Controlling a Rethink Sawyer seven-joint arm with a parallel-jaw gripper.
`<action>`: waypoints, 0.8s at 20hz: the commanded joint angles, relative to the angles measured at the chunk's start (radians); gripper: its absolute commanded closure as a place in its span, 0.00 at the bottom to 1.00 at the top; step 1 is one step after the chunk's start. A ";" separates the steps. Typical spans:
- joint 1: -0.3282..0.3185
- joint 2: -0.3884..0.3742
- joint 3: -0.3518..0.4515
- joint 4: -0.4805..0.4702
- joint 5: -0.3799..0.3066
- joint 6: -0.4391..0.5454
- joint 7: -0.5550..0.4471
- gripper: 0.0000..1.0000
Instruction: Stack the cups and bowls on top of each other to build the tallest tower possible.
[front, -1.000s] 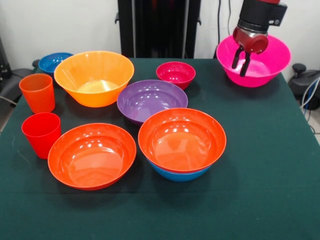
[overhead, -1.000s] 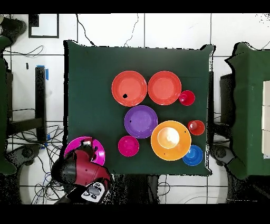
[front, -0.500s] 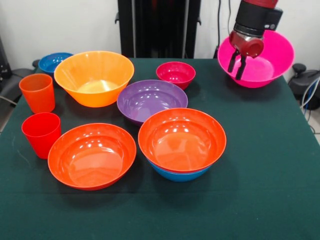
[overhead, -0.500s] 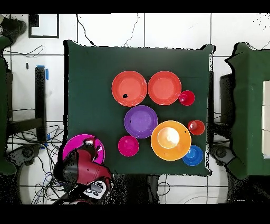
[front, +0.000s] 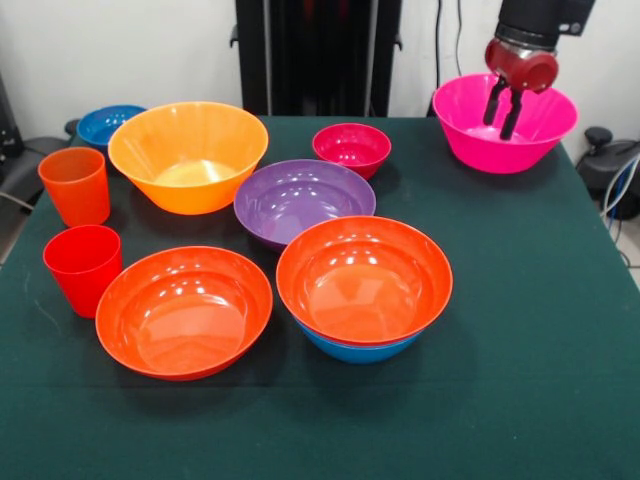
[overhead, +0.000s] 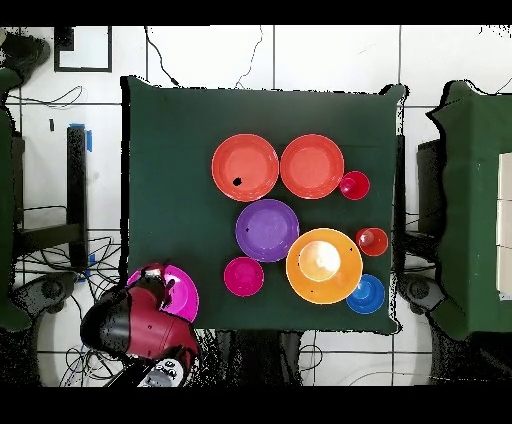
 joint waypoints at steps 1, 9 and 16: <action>-0.016 -0.020 0.058 0.008 0.047 0.111 0.161 0.00; -0.044 0.055 0.113 -0.025 0.049 0.034 0.201 0.00; -0.056 0.102 0.112 -0.056 0.054 0.006 0.199 0.00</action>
